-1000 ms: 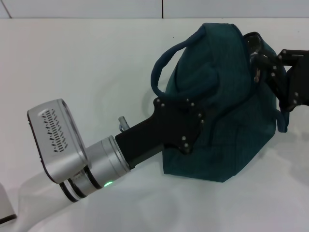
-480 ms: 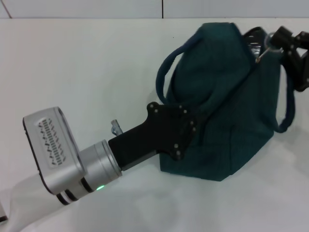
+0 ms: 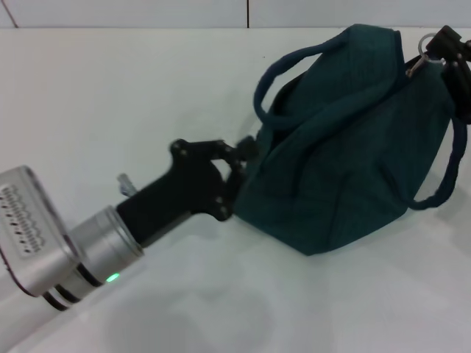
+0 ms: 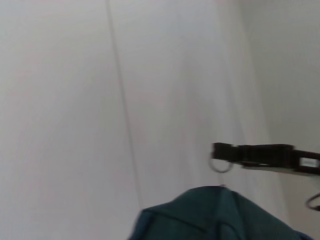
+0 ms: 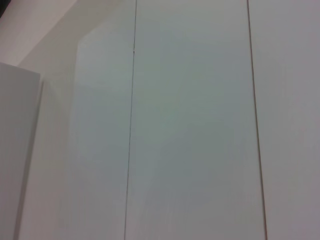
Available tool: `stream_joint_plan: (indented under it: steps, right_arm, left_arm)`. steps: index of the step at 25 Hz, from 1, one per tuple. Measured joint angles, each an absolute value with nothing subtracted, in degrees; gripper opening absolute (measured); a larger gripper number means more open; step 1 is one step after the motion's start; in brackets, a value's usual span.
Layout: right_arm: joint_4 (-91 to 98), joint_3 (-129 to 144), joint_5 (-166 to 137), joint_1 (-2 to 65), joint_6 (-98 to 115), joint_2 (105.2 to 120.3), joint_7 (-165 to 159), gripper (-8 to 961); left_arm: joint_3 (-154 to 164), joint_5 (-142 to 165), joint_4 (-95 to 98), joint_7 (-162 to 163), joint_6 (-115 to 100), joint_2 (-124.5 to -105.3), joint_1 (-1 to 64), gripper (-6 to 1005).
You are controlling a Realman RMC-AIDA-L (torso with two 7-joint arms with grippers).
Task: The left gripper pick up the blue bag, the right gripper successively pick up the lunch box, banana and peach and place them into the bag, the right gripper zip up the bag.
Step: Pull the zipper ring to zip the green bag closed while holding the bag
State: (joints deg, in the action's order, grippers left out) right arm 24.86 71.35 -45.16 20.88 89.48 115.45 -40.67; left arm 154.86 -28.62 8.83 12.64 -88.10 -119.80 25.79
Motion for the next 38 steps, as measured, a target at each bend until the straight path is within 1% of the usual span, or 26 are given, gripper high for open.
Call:
stream_joint_plan:
  steps: [9,14,17,18,20,24,25,27,28,34,38]
  right_arm:
    - [23.69,71.93,-44.94,21.10,89.58,115.48,-41.67,19]
    - [23.69,71.97,-44.98,21.31,89.83,115.48,-42.16,19]
    - [23.69,71.98,-45.01,21.30,89.72,115.48,-42.46,19]
    - [23.69,71.98,-45.02,21.28,89.66,115.48,-42.47,19]
    - [23.65,71.98,-45.04,21.11,89.71,115.48,-42.49,19]
    - [23.46,71.99,-45.07,21.23,89.81,115.48,-42.52,19]
    - [23.34,72.01,-45.08,21.38,89.77,115.48,-42.52,19]
    - [23.07,72.06,-45.09,21.54,89.75,115.48,-42.53,19]
    - [23.01,72.06,-45.09,21.56,89.73,115.48,-42.53,19]
    - [22.83,72.07,-45.09,21.56,89.65,115.48,-42.54,19]
    - [22.39,72.07,-45.09,21.54,90.11,115.48,-42.54,19]
  left_arm:
    - [152.77,-28.24,6.62,13.73,-90.00,-119.76,25.19,-1]
    - [152.69,-28.39,9.35,11.18,-90.40,-120.27,24.46,67]
    - [152.74,-28.20,11.50,12.56,-90.43,-119.95,25.07,108]
    - [152.81,-27.67,11.87,14.28,-90.60,-119.71,25.99,122]
    - [152.82,-26.25,11.86,19.13,-90.96,-119.25,28.31,194]
    - [152.74,-21.89,8.96,34.00,-91.43,-117.46,35.95,337]
    - [152.76,-21.28,7.97,37.21,-91.59,-117.04,38.03,358]
    - [152.86,-20.26,6.13,41.75,-91.75,-116.81,41.04,399]
    - [152.91,-19.87,5.15,43.19,-91.78,-116.85,42.39,420]
    - [153.03,-19.05,1.10,43.82,-89.93,-119.44,47.81,544]
    - [153.08,-18.39,1.95,43.69,-85.01,-119.65,49.21,602]
